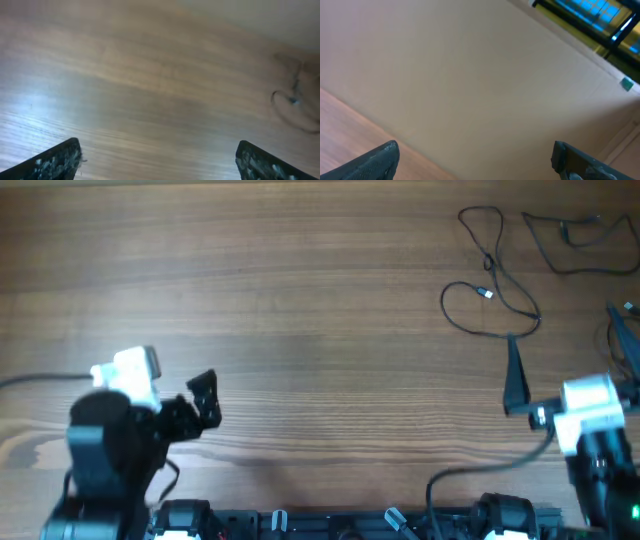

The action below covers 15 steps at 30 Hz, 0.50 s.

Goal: Untangle cables

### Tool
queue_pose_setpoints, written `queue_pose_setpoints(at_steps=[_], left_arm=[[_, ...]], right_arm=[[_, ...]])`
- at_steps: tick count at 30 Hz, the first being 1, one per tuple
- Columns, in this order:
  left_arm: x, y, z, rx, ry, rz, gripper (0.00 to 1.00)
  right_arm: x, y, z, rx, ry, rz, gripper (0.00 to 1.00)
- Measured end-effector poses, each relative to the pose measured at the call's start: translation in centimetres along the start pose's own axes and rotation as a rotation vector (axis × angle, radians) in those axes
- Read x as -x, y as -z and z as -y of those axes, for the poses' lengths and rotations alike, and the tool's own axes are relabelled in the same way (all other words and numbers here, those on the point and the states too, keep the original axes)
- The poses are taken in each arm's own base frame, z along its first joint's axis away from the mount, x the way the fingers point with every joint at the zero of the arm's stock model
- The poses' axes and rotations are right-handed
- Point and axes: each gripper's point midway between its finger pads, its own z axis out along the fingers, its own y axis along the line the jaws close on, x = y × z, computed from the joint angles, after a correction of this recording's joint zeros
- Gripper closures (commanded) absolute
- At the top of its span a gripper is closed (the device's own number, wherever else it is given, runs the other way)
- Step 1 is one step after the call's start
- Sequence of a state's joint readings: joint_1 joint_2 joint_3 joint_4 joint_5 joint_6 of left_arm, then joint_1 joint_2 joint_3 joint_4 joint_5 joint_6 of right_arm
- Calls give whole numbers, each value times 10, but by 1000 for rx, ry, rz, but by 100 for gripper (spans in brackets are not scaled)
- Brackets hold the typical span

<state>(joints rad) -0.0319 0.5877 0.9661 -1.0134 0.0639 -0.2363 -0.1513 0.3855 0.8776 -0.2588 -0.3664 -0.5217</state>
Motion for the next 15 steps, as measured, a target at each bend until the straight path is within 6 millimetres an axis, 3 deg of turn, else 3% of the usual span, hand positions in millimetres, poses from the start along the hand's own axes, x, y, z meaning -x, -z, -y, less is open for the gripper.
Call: queue_pose_setpoints(at_steps=[2,7,12,15], left_arm=[[5,31,4,-40,-9,127,0],[6,77,6,-95,-20,317,0],[-1,98,5,-116,-25,393,0],[-26,95,-3,-91,-20,314,0]], right_arm=[[6,8,-1,-8,4,17,0],[17,19,-4,-3,18,59,0],[26,29,-5,-10,29,93,0],[28,31,-5,-12,31,97,0]])
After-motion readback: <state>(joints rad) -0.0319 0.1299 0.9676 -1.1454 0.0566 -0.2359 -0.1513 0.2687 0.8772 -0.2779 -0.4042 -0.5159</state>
